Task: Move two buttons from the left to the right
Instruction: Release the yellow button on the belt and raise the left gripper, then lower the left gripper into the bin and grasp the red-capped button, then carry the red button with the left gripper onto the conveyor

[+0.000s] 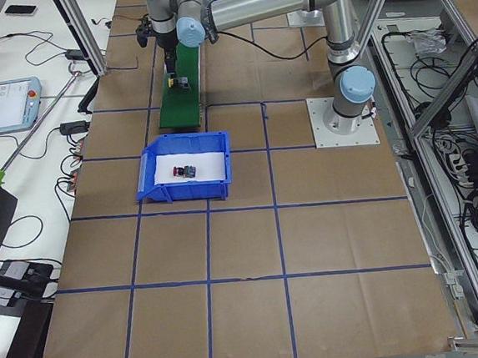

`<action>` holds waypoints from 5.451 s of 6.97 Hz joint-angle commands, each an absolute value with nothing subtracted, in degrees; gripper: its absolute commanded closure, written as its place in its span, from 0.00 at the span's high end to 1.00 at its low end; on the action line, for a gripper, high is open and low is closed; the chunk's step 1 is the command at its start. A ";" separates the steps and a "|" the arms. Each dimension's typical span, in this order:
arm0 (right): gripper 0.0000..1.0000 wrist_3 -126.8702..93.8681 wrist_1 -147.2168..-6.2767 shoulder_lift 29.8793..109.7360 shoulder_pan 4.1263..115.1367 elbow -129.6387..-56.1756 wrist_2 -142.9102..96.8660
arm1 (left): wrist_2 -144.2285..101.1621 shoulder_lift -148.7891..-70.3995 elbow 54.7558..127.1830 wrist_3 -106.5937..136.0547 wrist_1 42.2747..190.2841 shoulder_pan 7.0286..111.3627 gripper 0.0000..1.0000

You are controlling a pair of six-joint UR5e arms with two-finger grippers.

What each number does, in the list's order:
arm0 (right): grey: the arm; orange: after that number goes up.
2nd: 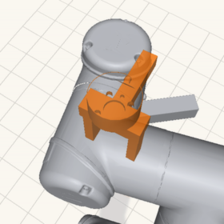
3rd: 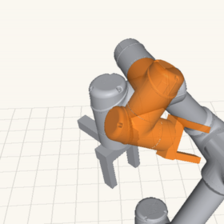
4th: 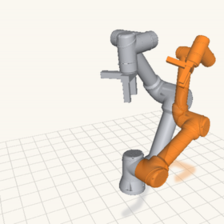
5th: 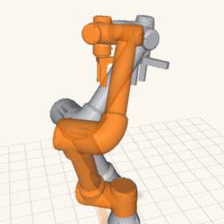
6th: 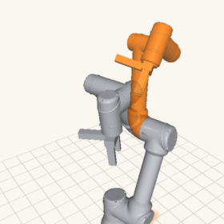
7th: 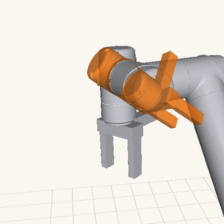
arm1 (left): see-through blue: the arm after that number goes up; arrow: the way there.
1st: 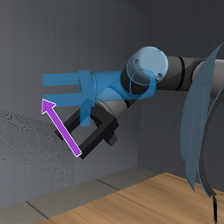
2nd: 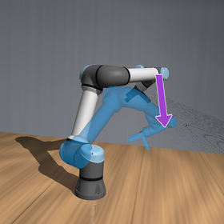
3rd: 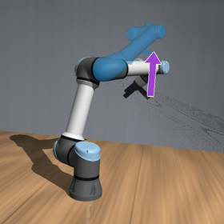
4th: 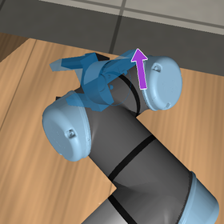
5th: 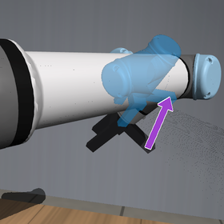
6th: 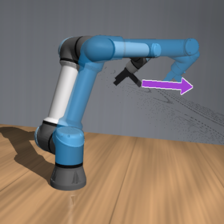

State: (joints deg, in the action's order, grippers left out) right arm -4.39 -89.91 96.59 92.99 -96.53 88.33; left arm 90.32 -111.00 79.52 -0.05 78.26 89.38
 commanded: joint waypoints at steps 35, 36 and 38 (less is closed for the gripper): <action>1.00 -4.48 -90.00 96.59 92.99 -96.42 88.33 | 90.00 -108.98 81.30 -27.56 82.78 61.95 0.05; 1.00 -4.48 -90.00 96.59 92.99 -96.42 88.33 | 90.26 -108.20 81.99 -21.85 82.71 66.40 0.05; 1.00 -4.48 -90.00 96.59 92.99 -96.42 88.33 | 90.00 -108.89 82.18 -9.37 82.62 73.71 0.05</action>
